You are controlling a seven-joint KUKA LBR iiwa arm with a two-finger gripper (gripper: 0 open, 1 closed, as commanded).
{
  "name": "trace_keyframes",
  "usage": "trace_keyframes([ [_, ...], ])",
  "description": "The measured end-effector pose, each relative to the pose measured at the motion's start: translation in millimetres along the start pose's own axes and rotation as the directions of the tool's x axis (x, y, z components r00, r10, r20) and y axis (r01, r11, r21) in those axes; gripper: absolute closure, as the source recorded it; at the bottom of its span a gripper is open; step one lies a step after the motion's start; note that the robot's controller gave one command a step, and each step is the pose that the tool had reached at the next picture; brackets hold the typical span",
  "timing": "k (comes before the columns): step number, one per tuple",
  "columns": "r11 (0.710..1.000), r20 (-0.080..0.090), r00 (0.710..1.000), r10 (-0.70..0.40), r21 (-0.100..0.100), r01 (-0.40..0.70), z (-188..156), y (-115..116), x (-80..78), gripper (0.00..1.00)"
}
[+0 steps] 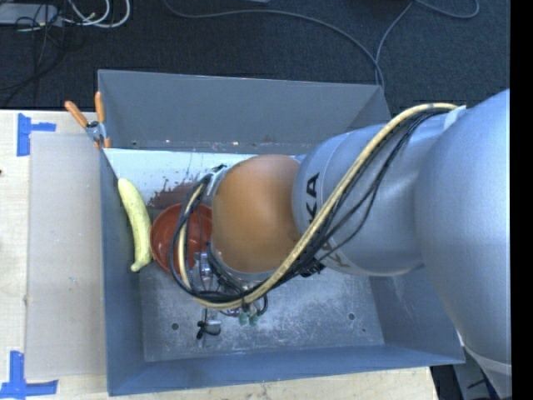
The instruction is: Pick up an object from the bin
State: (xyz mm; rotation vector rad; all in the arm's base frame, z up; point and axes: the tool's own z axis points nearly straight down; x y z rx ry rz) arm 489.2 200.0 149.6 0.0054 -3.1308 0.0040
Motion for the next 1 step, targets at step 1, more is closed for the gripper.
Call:
trace_keyframes([
  [1,1.000,0.007,1.000,0.006,-0.002,-0.006,-4.1,-1.1,-2.1,0.00],
])
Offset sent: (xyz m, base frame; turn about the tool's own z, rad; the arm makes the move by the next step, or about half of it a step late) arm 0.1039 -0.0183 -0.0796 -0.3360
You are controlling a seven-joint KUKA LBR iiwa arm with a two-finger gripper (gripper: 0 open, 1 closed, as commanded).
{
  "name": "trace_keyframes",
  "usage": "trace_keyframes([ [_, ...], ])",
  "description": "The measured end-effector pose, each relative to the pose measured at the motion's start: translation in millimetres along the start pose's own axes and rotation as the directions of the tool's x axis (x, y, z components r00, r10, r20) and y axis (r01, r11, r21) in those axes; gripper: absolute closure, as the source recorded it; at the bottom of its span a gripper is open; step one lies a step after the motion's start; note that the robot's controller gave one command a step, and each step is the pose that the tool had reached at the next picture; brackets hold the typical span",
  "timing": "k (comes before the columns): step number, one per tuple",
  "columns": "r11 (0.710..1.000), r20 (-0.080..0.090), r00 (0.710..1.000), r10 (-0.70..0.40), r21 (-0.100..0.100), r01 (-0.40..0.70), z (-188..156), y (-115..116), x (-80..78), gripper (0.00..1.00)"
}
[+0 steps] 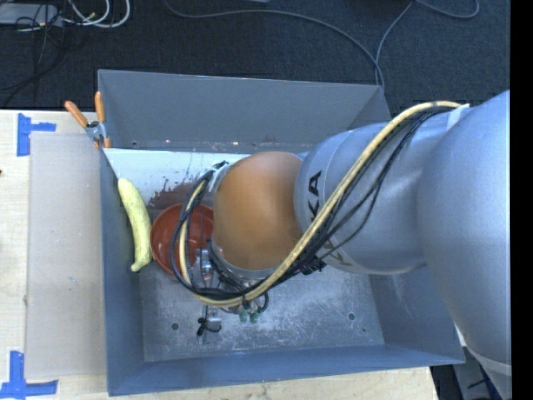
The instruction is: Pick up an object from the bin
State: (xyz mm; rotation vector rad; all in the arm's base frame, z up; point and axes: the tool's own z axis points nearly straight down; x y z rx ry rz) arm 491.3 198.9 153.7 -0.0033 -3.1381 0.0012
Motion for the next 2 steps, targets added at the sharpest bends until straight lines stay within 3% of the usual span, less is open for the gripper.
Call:
trace_keyframes([
  [1,0.983,0.007,0.983,-0.184,-0.002,0.184,39.1,-6.1,-54.4,0.00],
  [2,0.979,-0.001,0.979,-0.204,-0.001,0.204,18.4,-40.2,-96.4,0.00],
])
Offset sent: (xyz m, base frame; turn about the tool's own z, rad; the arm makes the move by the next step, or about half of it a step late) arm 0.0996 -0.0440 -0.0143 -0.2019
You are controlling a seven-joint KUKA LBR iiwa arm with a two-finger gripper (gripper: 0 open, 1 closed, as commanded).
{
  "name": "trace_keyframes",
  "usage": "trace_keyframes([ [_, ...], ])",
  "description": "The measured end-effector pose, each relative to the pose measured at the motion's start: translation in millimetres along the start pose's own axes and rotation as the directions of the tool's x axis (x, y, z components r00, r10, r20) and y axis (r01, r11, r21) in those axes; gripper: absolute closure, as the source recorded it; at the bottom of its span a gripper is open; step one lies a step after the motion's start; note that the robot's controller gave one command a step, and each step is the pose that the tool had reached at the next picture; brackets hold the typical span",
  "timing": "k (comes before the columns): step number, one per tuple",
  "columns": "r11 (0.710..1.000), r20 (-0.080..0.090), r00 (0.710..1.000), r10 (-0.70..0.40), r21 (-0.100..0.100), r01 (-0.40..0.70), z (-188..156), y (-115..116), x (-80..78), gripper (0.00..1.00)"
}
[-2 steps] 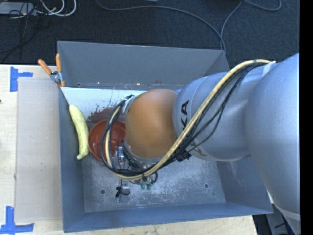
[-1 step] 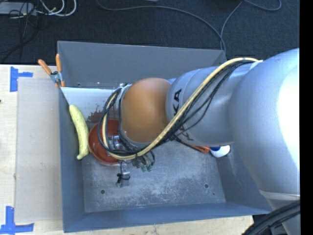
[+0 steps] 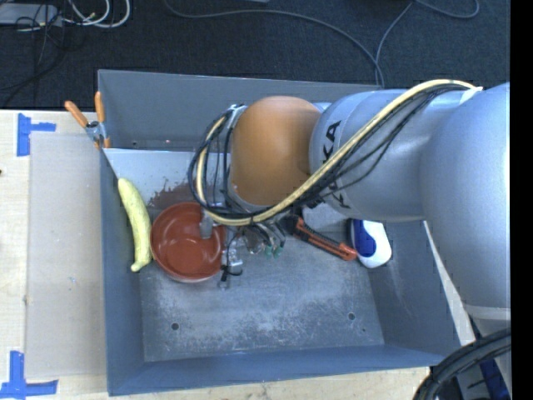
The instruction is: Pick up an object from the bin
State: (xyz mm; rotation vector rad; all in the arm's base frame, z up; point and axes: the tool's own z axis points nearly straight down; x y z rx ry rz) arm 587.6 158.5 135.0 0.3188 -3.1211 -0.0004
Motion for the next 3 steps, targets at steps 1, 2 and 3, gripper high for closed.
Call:
trace_keyframes([
  [1,0.931,0.000,0.931,0.366,0.000,-0.366,21.5,10.6,-4.3,0.00],
  [2,0.987,0.002,0.987,0.163,0.001,-0.163,51.7,7.1,-3.0,0.00],
  [3,0.903,-0.008,0.903,0.429,-0.004,-0.429,61.5,41.4,-8.6,1.00],
])
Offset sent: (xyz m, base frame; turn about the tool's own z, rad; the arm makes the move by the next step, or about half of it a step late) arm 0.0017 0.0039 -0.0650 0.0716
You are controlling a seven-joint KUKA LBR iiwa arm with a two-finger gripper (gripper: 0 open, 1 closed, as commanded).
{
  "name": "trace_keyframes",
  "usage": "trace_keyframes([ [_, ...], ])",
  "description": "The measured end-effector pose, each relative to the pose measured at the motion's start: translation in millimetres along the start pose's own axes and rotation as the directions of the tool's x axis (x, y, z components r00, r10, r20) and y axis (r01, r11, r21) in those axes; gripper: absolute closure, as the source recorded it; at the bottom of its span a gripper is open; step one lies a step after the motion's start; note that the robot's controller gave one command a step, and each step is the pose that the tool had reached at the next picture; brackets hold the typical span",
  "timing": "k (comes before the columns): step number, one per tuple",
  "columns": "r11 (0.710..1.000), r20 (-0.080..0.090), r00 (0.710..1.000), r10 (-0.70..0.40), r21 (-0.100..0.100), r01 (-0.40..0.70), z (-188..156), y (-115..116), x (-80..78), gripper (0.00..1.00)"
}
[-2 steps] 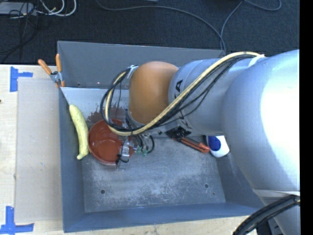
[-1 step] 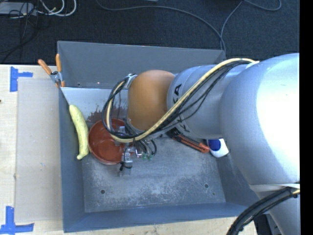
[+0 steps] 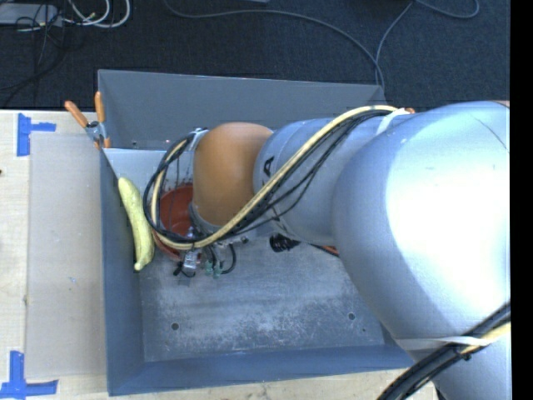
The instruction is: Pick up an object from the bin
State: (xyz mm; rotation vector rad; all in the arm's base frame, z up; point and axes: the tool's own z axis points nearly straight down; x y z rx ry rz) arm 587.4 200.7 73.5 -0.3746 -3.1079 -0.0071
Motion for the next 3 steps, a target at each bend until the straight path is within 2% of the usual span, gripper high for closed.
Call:
trace_keyframes([
  [1,1.000,0.000,1.000,0.000,0.000,0.000,-0.2,-0.1,0.0,1.00],
  [3,1.000,-0.003,1.000,0.002,0.004,-0.002,-57.9,-2.7,1.4,1.00],
])
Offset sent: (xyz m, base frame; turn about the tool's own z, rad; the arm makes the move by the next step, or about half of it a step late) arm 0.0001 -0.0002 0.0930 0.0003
